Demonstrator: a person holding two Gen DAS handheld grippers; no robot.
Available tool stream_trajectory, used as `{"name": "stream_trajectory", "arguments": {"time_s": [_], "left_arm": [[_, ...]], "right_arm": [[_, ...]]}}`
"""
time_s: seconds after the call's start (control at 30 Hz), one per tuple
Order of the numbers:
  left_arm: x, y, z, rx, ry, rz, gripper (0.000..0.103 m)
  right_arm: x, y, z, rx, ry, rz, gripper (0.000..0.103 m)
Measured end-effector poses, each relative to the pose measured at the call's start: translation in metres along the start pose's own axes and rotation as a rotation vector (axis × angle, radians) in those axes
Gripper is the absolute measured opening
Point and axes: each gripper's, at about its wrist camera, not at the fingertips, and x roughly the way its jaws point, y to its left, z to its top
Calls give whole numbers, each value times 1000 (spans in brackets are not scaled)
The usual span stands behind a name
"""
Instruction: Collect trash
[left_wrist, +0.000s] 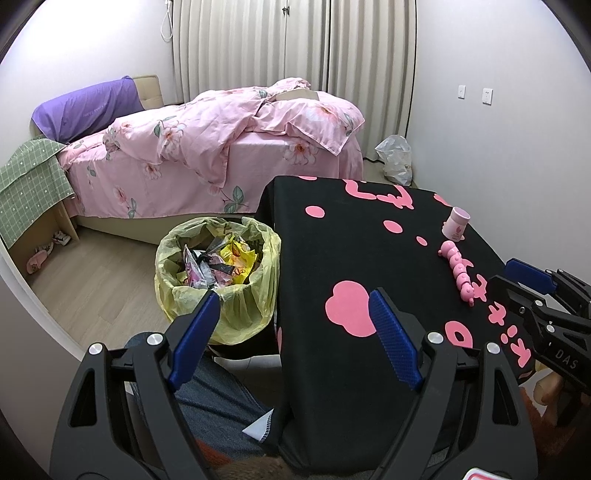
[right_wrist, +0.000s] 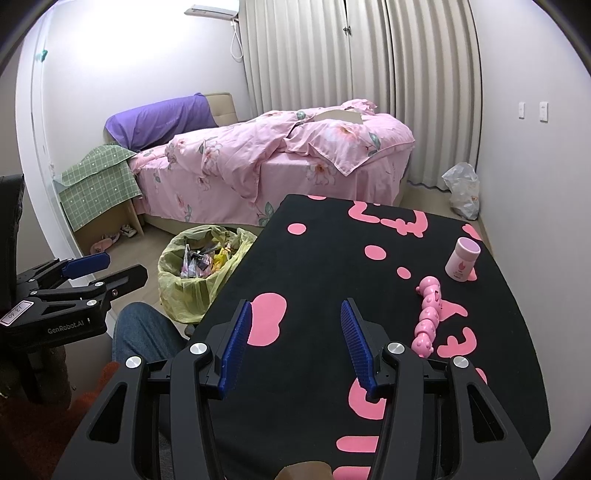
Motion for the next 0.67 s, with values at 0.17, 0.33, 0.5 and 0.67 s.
{"name": "stream_trajectory", "arguments": {"time_s": [0.17,0.33,0.5,0.67], "left_arm": [[-1,-1,-1,11,-12,2,78],[-1,-3,-1,24,-20,-6,78],[18,1,8,-23,41,-66,78],[83,-16,24,-30,121,-97,82]], "right_arm": [[0,0,0,0,1,0,48],[1,1,-1,-1,10,-6,48],[7,-14,1,10,19,1,48],[46,-68,-3,16,89,-99,48]]}}
